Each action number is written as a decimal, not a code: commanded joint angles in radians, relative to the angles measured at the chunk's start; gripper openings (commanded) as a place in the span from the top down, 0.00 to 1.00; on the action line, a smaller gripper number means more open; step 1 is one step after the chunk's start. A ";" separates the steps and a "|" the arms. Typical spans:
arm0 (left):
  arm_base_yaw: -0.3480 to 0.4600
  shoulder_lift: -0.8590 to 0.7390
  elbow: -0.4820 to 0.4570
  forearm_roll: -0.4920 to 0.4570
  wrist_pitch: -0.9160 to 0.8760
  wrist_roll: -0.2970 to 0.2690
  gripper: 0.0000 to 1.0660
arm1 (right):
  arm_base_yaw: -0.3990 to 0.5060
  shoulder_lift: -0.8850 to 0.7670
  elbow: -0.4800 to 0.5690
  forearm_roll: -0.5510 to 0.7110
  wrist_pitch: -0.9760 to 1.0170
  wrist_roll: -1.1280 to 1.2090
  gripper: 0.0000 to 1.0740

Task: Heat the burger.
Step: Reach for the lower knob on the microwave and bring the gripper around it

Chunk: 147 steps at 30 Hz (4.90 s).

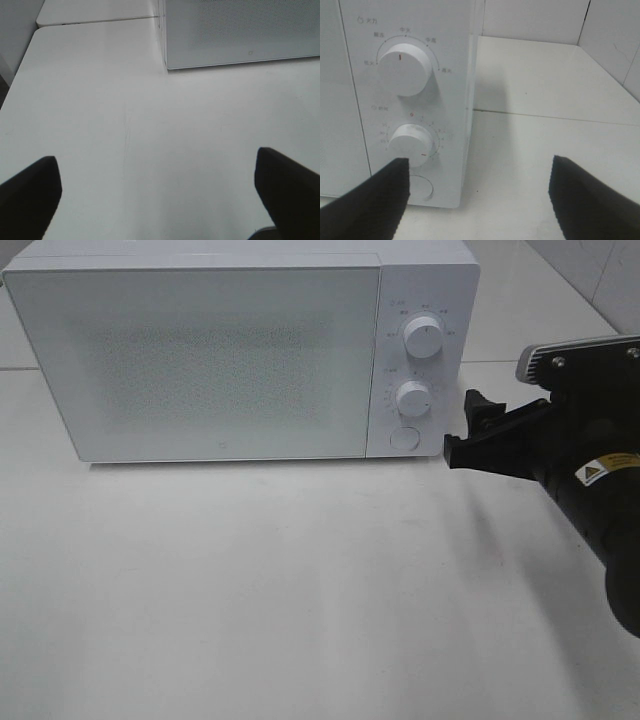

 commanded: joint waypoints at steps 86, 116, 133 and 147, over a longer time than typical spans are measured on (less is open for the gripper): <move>0.004 -0.025 0.003 -0.005 -0.014 -0.004 0.08 | -0.009 0.456 -0.474 0.035 -0.161 0.094 1.00; 0.004 -0.025 0.003 -0.005 -0.014 -0.004 0.08 | -0.009 0.456 -0.474 -0.213 -0.195 0.841 1.00; 0.004 -0.025 0.003 -0.005 -0.014 -0.004 0.08 | -0.009 0.456 -0.474 -0.228 -0.195 1.241 1.00; 0.004 -0.025 0.003 -0.005 -0.014 -0.004 0.08 | -0.011 0.456 -0.474 -0.182 -0.200 1.272 1.00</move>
